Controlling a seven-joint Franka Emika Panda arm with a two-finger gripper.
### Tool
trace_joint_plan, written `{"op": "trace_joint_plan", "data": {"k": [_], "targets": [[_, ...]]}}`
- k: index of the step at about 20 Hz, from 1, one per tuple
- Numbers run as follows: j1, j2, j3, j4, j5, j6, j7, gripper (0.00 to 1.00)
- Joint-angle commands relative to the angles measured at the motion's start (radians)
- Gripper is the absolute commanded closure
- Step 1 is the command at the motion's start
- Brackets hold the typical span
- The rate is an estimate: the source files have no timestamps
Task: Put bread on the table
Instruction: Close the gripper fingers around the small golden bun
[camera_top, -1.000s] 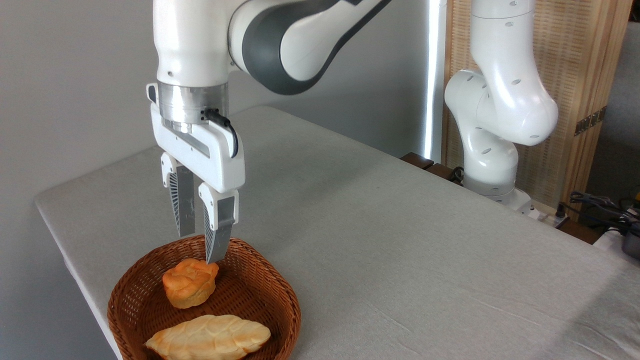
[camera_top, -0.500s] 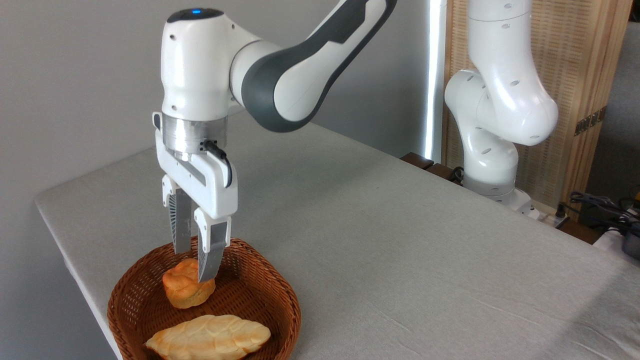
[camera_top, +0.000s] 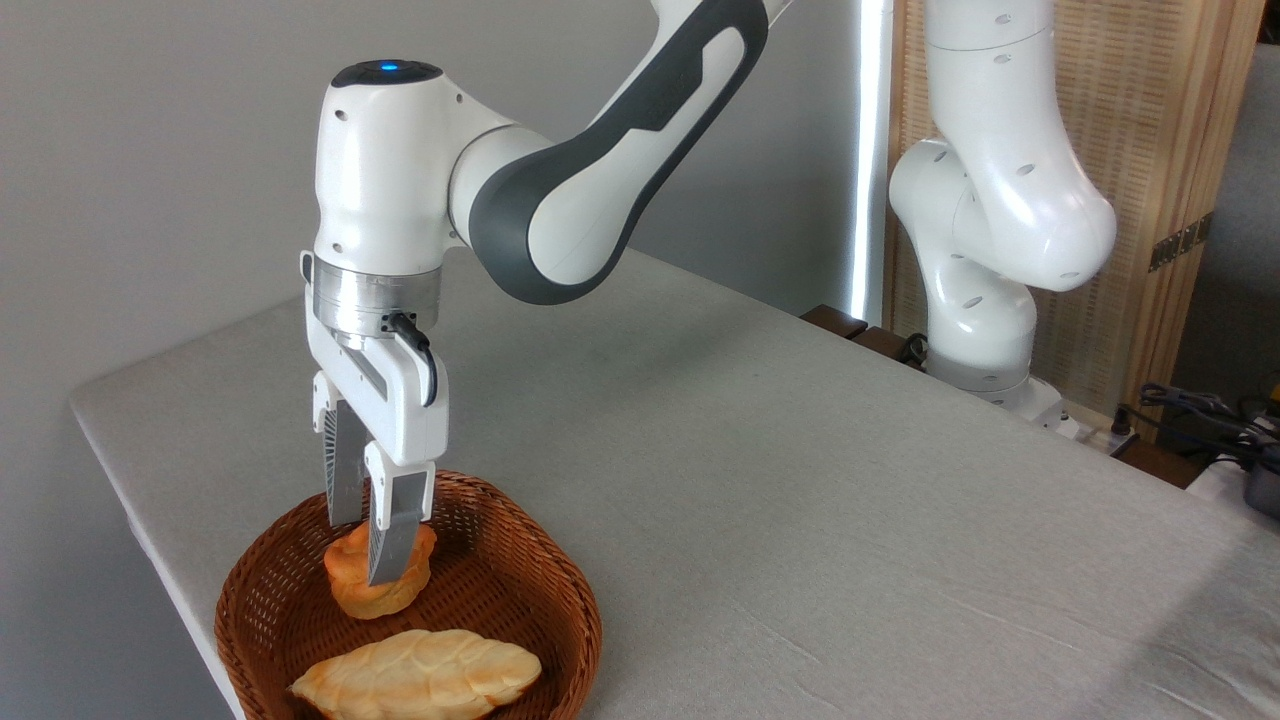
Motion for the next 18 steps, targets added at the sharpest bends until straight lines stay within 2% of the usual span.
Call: {"op": "trace_joint_plan", "data": {"k": [1,4,18], "targets": [[0.002,-0.004,0.001,-0.003,0.001,0.018,0.031,0.00],[0.002,-0.004,0.002,-0.005,0.001,0.009,0.088,0.00],[0.004,-0.010,0.002,-0.006,0.000,-0.049,0.093,0.00]]}}
